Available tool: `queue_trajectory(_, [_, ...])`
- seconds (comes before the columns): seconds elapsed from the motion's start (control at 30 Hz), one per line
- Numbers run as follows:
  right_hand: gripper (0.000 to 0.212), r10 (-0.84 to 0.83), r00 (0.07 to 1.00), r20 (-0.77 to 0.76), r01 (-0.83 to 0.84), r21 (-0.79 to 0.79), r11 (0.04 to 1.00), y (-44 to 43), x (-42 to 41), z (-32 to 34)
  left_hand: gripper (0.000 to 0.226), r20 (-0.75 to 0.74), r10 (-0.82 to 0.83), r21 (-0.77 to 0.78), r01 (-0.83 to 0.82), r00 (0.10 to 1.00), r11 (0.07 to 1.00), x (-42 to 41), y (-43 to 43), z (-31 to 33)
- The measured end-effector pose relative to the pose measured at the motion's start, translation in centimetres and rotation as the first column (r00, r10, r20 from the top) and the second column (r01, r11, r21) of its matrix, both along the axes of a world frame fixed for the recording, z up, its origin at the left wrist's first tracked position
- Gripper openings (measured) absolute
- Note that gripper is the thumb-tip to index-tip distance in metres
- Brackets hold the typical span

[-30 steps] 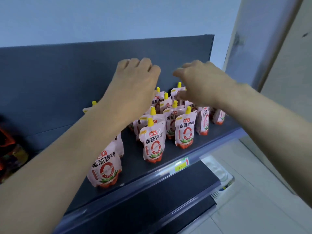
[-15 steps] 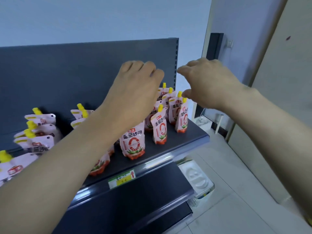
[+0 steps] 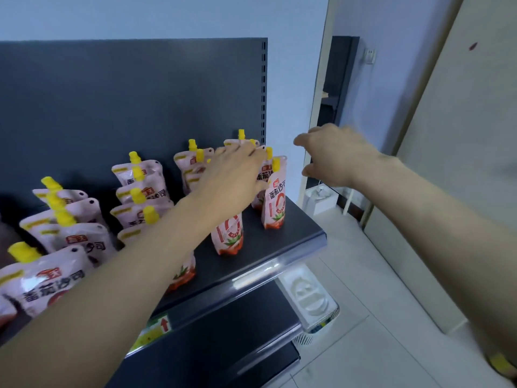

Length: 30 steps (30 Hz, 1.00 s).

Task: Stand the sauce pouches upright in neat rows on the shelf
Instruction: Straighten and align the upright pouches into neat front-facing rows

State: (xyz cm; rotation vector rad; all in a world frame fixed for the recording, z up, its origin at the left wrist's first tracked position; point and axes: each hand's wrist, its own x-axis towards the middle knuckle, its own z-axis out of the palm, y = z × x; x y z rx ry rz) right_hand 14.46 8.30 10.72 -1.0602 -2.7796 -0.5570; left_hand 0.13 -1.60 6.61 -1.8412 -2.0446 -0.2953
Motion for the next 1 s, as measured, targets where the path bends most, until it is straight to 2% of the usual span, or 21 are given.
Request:
queue_trajectory(0.13, [0.039, 0.027, 0.999, 0.044, -0.027, -0.022, 0.999, 4.3, -2.3, -0.7, 0.052, 0.173, 0.004, -0.054, 0.006, 0.985, 0.999, -1.0, 4.6, -2.2])
queue_trajectory(0.23, [0.04, 0.046, 0.996, 0.076, -0.041, -0.064, 0.997, 7.1, -3.9, -1.6, 0.054, 0.221, 0.02, -0.104, 0.003, 0.975, 0.995, -1.6, 7.2, -3.6])
queue_trajectory(0.43, [0.044, 0.099, 0.991, 0.094, -0.078, -0.205, 0.976, 11.8, -6.2, -3.0, 0.033, 0.264, 0.071, -0.129, -0.037, 0.962, 0.991, -2.1, 9.6, -5.1])
queue_trajectory(0.57, [0.046, 0.17, 0.979, 0.112, -0.13, -0.301, 0.945, 14.4, -7.9, -3.8, 0.018, 0.303, 0.141, -0.23, -0.071, 0.942, 0.971, -2.0, 10.1, -5.5])
queue_trajectory(0.73, [0.042, 0.316, 0.933, 0.17, -0.236, -0.371, 0.898, 17.1, -9.5, -5.0, 0.038, 0.393, 0.265, -0.321, -0.139, 0.88, 0.937, -1.3, 10.7, -5.4])
queue_trajectory(0.8, [0.039, 0.389, 0.9, 0.197, -0.296, -0.381, 0.876, 17.9, -9.9, -5.4, 0.038, 0.415, 0.3, -0.319, -0.171, 0.859, 0.932, -1.0, 11.0, -5.2])
queue_trajectory(0.87, [0.028, 0.473, 0.858, 0.2, -0.37, -0.399, 0.839, 18.7, -10.3, -5.8, 0.031, 0.457, 0.347, -0.323, -0.211, 0.819, 0.923, -0.9, 11.2, -5.2])
queue_trajectory(0.93, [0.009, 0.52, 0.839, 0.162, -0.411, -0.438, 0.8, 19.3, -10.5, -6.4, 0.03, 0.514, 0.366, -0.313, -0.228, 0.776, 0.922, -0.7, 11.3, -5.3])
queue_trajectory(1.0, [0.028, 0.544, 0.835, 0.085, -0.436, -0.501, 0.748, 19.8, -10.5, -7.1, 0.038, 0.562, 0.371, -0.287, -0.246, 0.739, 0.926, -0.3, 11.2, -5.4])
